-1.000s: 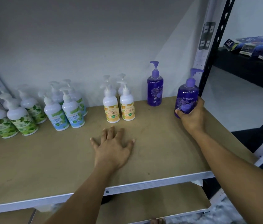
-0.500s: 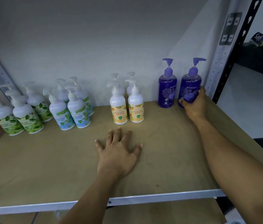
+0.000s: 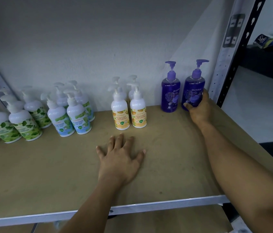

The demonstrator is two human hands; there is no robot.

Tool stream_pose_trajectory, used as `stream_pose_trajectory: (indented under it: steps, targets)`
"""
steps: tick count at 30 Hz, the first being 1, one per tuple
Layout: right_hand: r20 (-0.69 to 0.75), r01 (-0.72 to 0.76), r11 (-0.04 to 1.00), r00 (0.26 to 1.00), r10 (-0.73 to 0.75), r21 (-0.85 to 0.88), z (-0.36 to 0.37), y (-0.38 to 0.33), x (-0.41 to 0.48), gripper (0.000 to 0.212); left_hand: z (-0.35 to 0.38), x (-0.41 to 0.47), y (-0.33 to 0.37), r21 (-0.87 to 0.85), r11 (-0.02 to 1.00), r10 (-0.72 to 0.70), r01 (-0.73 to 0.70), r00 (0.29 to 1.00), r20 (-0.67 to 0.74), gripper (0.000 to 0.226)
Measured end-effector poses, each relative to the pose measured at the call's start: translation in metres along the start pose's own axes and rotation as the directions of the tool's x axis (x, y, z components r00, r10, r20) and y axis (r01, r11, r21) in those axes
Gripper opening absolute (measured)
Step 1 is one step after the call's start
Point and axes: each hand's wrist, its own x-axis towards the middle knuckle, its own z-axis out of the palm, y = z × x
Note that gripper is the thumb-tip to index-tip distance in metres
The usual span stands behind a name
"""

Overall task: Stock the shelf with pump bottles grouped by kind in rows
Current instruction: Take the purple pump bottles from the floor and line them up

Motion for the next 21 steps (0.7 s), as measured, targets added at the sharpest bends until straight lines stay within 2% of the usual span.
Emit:
stream_pose_trajectory:
  steps: [2,3,6,8,13,21]
  targets:
    - [-0.075,-0.040,0.996,0.997,0.034,-0.079,0.000,-0.002,-0.004,0.091,-0.001,0.000,0.000,-0.001,1.000,0.001,-0.001,1.000,0.009,0.074]
    - [-0.136,-0.050,0.989,0.990,0.031,-0.139,0.000,-0.004,-0.008,0.087,-0.001,0.000,0.000,-0.003,1.000,0.001,-0.001,1.000,0.011,0.074]
    - [-0.290,0.081,0.969,0.945,-0.149,-0.234,0.002,-0.010,-0.026,0.048,-0.001,-0.001,0.001,-0.003,1.000,0.003,-0.003,1.000,0.001,0.074]
    - [-0.249,0.141,0.972,0.951,-0.185,-0.186,0.011,-0.014,-0.037,0.034,0.000,0.000,0.001,-0.004,1.000,0.005,-0.005,1.000,0.000,0.073]
    - [-0.010,0.137,0.988,0.990,-0.138,-0.067,0.039,-0.027,-0.048,0.057,-0.001,0.000,0.001,-0.008,1.000,0.013,-0.013,1.000,0.007,0.073]
    - [0.092,-0.036,0.996,0.995,0.044,-0.084,0.058,-0.031,-0.031,0.065,-0.001,0.001,0.001,-0.007,1.000,0.015,-0.015,1.000,-0.002,0.073]
